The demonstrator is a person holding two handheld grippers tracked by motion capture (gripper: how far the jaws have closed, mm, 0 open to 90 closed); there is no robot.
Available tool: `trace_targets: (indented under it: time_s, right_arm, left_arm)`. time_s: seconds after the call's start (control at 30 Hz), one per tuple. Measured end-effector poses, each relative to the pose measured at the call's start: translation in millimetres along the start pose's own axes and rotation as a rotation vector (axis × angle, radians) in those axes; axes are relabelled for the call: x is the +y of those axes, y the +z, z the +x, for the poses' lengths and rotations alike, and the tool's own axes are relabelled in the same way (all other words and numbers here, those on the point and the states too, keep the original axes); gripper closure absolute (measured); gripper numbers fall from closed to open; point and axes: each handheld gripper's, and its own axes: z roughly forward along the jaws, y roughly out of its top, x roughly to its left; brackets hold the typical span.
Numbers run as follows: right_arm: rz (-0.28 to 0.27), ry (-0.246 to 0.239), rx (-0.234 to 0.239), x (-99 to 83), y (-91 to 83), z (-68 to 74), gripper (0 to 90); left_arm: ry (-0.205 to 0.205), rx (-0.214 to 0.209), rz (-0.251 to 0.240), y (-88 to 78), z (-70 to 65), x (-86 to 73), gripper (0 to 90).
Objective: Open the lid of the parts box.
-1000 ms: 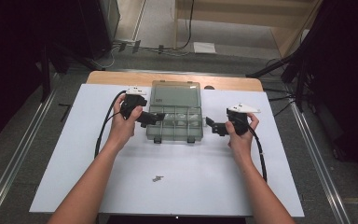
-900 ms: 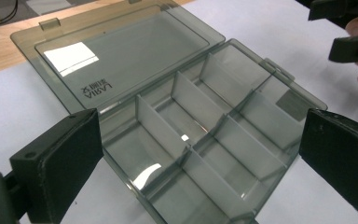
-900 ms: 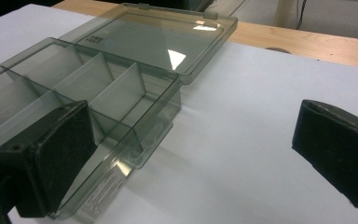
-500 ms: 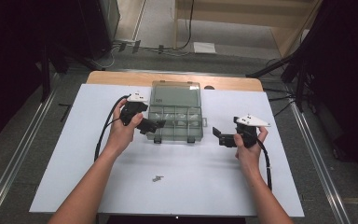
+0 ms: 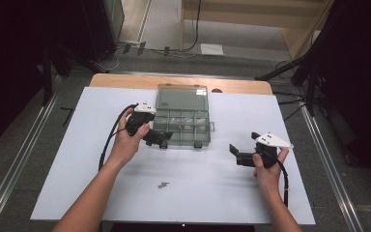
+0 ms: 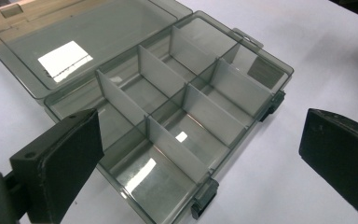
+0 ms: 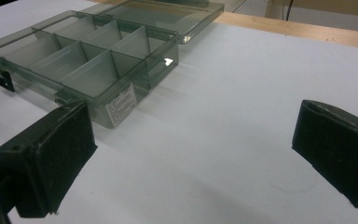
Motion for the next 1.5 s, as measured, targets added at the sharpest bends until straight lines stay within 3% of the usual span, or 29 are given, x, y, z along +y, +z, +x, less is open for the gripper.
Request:
trace_targets:
  time_s: [0.53,0.73,0.9,1.1,1.3,1.5]
  right_arm:
    - [-0.02,-0.005,-0.015,-23.8,-45.0,-1.3,0.0]
    - [-0.009,0.013,-0.012,-35.9,-51.7,0.1,0.0]
    - [-0.008,-0.026,-0.013,-41.2,-58.3,5.0,0.0]
    - [-0.01,-0.022,-0.008,-48.1,-70.5,6.8,0.0]
    - [-0.044,-0.019,-0.012,-52.2,-83.5,4.0,0.0]
    - [-0.072,-0.001,-0.042,-56.1,-94.5,-0.8,0.0]
  left_arm:
    - [0.033,-0.02,0.05,-2.4,-10.4,-10.1,0.0]
    - [0.057,-0.032,0.062,-2.2,-17.9,-13.6,0.0]
    - [0.071,-0.034,0.084,-1.3,-23.5,-17.5,0.0]
    - [0.094,-0.041,0.091,-5.3,-29.7,-21.2,0.0]
    - [0.094,-0.045,0.115,-6.3,-32.1,-24.9,0.0]
    - [0.096,-0.082,0.144,-4.5,-35.2,-29.0,0.0]
